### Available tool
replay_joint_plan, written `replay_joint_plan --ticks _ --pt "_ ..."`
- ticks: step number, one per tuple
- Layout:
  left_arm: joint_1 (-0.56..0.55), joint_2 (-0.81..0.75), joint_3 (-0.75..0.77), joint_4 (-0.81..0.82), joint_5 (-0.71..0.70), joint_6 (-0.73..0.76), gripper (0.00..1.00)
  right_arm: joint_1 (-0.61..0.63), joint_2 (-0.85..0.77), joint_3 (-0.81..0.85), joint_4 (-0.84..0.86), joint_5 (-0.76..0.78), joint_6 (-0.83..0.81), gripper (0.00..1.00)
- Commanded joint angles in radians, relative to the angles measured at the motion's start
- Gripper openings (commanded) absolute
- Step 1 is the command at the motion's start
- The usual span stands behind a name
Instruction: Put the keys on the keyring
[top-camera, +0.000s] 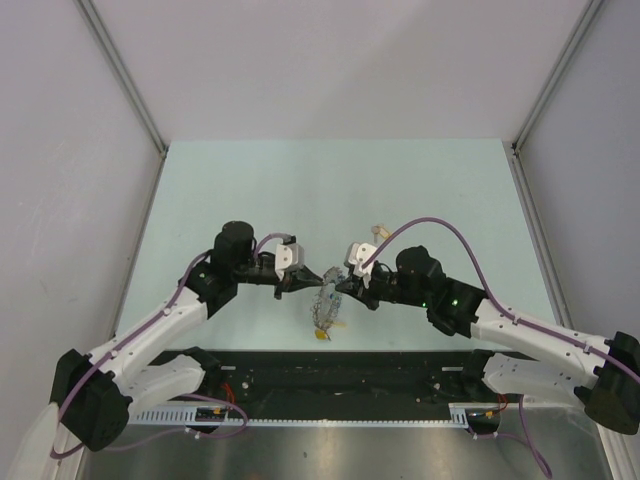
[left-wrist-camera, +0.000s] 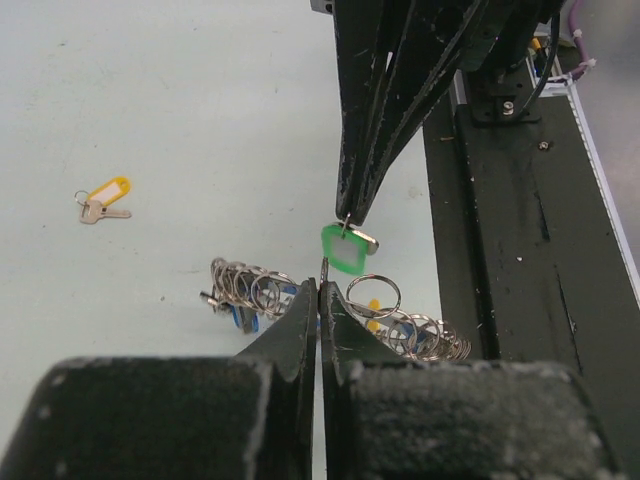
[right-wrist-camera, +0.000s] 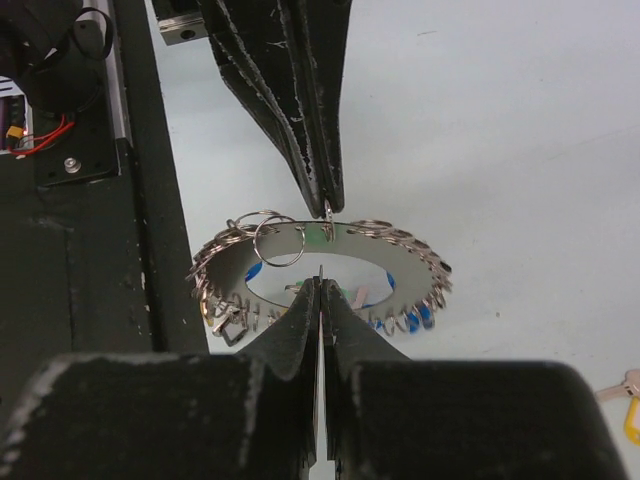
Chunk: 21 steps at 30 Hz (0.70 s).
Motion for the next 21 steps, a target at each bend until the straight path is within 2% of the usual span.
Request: replay_joint_plan --ticks 1,21 --pt "-0.007 0.009 0.007 0.073 0.071 0.022 0.00 0.006 -0.007 0.015 0.022 -0.047 -0.018 0.00" --pt "-0.025 0.032 0.014 0.056 0.068 0.033 0.00 -0.013 0.044 0.015 0.026 -0.017 0.000 0.00"
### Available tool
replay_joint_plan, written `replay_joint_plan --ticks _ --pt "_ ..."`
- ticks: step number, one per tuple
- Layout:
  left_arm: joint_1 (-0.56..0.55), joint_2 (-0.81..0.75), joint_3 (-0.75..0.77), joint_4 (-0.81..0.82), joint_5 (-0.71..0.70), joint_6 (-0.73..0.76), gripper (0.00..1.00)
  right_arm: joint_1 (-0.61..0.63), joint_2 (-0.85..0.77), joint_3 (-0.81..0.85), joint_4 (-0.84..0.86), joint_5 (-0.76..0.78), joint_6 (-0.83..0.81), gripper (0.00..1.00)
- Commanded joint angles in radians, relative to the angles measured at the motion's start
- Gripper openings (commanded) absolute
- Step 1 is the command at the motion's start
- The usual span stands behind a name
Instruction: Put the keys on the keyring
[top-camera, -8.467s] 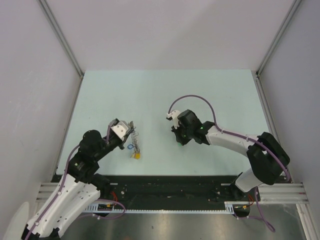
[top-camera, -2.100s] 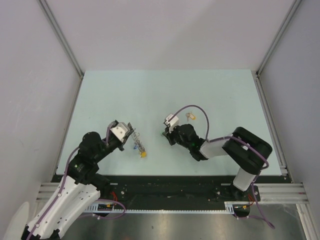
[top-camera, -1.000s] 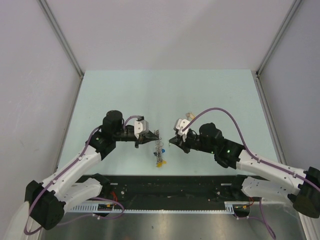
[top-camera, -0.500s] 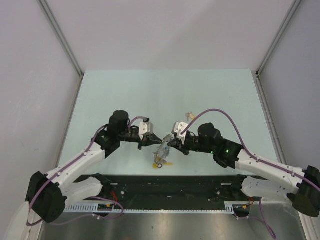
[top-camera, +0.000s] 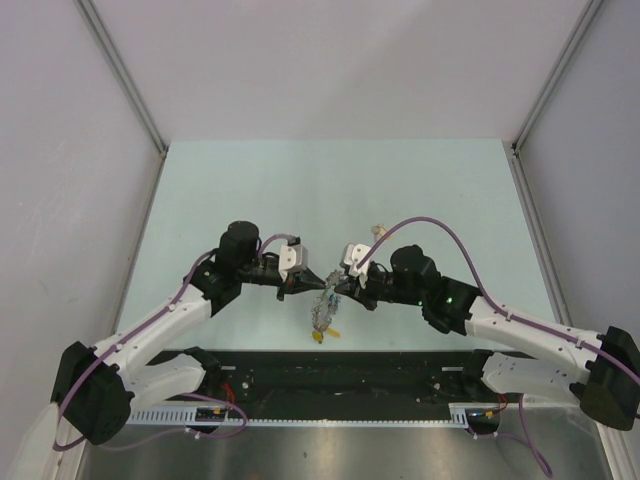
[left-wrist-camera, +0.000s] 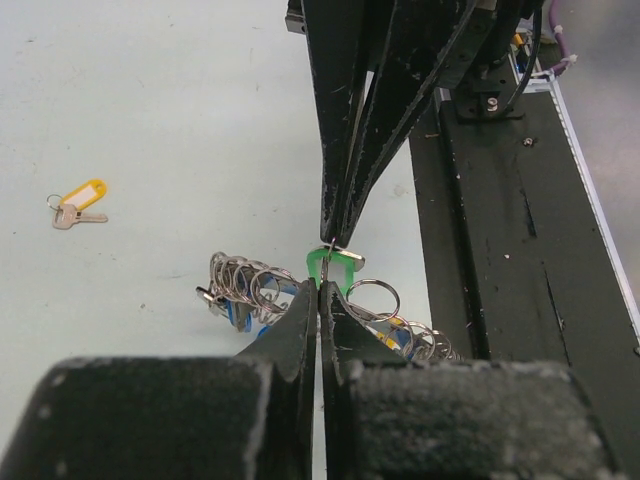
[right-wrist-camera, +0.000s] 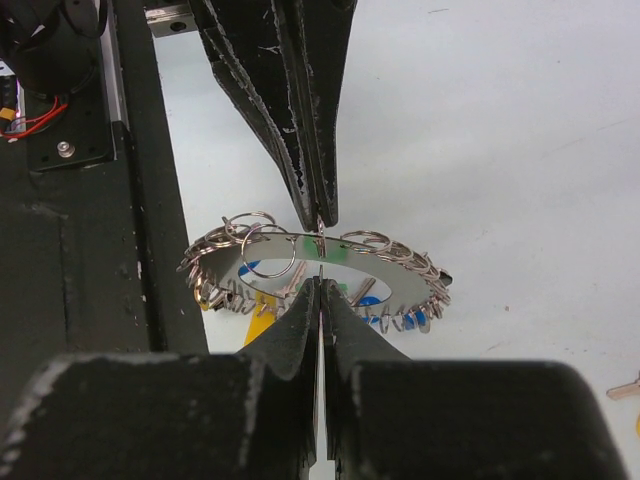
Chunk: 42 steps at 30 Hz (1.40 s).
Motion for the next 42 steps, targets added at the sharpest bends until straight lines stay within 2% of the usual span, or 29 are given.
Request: replay_joint_plan --ticks 1,21,42 --pt "-0.009 -0.004 0.014 0.043 0.048 0.032 0.00 -0.007 0.005 0.013 0.027 0.005 0.010 0.00" --pt "-0.018 0.001 0.021 0.031 0.036 0.037 0.00 -0.012 0.012 0.015 0.035 -0.037 0.015 0.00" --pt "-0.020 -0.010 0.018 0.034 0.008 0.037 0.00 -0.012 0.017 0.013 0.006 -0.017 0.025 0.00"
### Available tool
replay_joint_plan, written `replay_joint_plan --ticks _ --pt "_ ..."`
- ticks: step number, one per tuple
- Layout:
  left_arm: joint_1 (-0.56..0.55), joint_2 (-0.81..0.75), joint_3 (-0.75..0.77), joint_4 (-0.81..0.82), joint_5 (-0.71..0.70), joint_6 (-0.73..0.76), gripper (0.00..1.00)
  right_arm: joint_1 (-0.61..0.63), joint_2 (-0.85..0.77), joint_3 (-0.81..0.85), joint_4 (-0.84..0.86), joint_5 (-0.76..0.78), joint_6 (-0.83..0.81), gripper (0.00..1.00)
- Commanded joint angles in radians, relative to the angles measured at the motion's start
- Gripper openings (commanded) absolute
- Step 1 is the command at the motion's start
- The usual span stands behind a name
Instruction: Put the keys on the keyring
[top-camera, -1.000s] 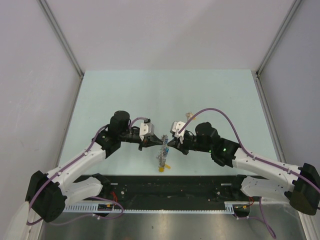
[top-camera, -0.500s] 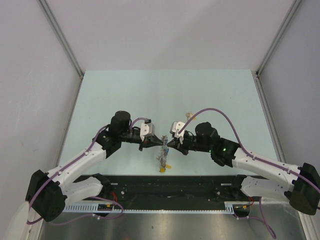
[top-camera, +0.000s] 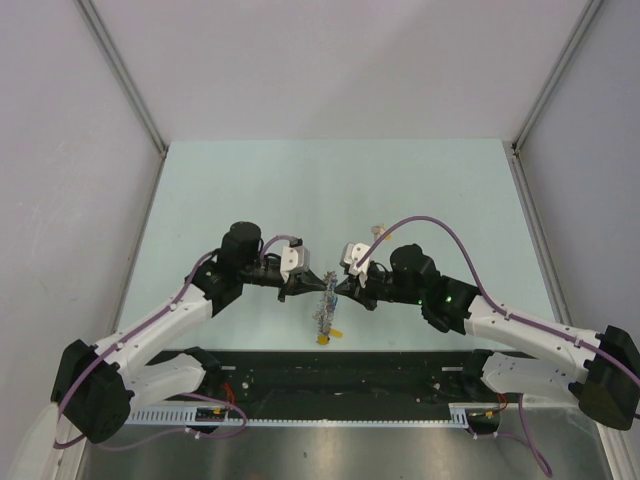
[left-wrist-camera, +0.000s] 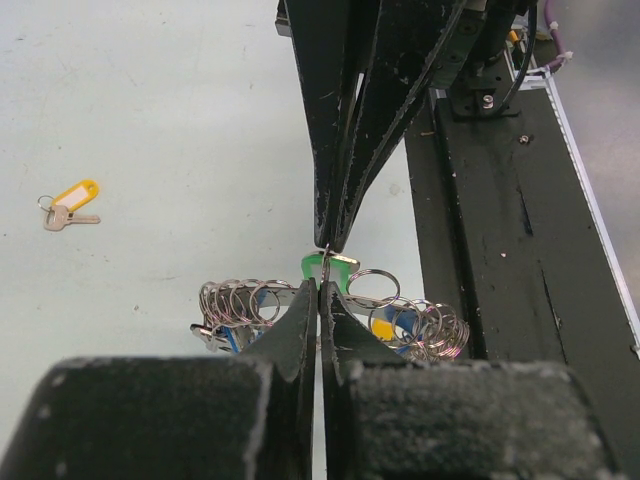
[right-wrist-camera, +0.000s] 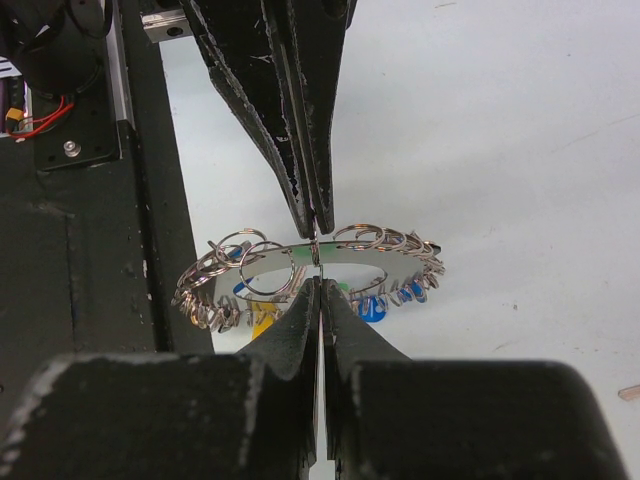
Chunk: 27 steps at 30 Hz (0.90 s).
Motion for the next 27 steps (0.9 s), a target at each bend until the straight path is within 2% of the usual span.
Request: replay_joint_plan --ticks 1,27 --pt "-0.005 -0.018 0.018 0.035 0.011 0.033 0.01 -0.003 0.009 0.015 0.006 0.000 0.011 0.00" --pt "-0.010 -0.015 0.019 0.035 0.020 0.035 0.00 -0.003 -0.002 0.015 0.013 0.004 0.019 0.00"
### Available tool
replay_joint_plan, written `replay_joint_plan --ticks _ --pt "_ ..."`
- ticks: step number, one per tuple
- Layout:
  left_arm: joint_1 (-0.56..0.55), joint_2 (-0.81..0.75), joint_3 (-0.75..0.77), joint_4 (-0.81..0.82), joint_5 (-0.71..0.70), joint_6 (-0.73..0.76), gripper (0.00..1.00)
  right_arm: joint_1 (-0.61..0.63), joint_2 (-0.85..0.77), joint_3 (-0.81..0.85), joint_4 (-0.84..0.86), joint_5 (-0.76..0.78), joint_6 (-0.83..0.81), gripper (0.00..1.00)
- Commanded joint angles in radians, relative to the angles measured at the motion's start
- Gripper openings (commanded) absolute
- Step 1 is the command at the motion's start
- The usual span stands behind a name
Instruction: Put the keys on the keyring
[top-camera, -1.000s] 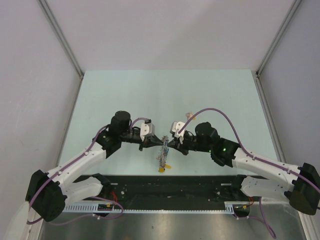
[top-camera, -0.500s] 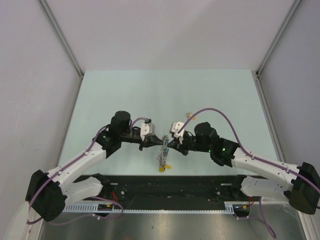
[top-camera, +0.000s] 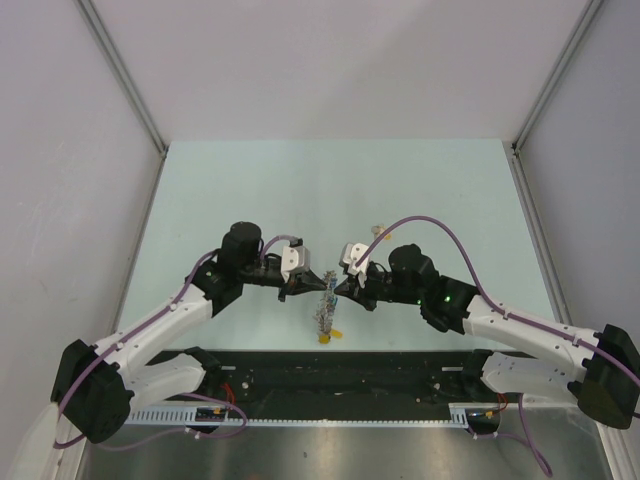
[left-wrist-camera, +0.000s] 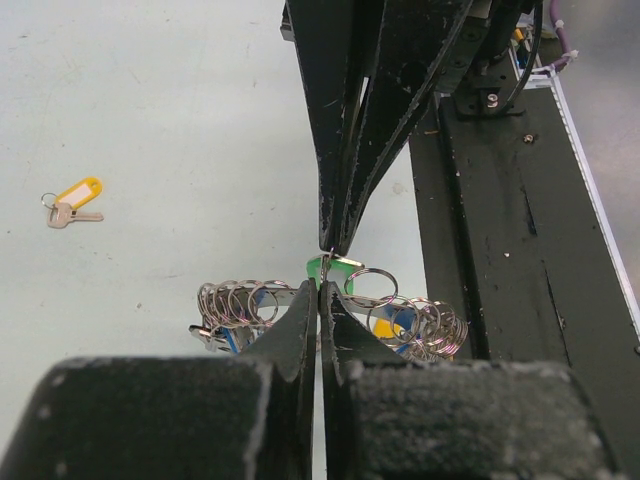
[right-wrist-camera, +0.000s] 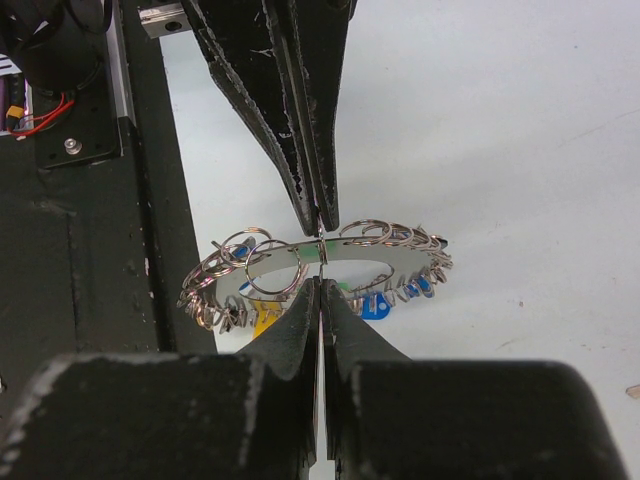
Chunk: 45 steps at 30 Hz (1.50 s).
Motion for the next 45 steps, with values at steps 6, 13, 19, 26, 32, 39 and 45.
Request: replay_joint_plan --ticks 6,13,19,26,32,39,45 --pt "-0.009 -0.012 0.019 0.032 0.033 0.035 0.01 -0.005 -0.009 0.013 0.016 0.004 0.014 0.00" --pt "-0.009 -0.013 0.021 0.029 0.033 0.036 0.00 -0.009 -0.008 0.013 0.014 0.005 0.019 0.00" --pt "-0.009 -0.012 0.022 0.024 0.039 0.039 0.01 -0.014 -0.008 0.013 0.016 0.001 0.022 0.00" --pt "-0.009 -0.017 0.021 0.026 0.027 0.039 0.00 -0.014 -0.003 0.013 0.011 -0.002 0.022 0.00" --pt "-0.009 -0.013 0.022 0.024 0.027 0.038 0.00 -0.015 -0.011 0.015 0.011 -0.007 0.022 0.00" --pt "-0.009 -0.013 0.022 0.024 0.021 0.036 0.01 -0.015 -0.009 0.013 0.011 -0.027 0.019 0.00" --pt "-0.009 -0.013 0.022 0.026 0.022 0.038 0.00 -0.015 -0.009 0.015 0.009 -0.034 0.019 0.00"
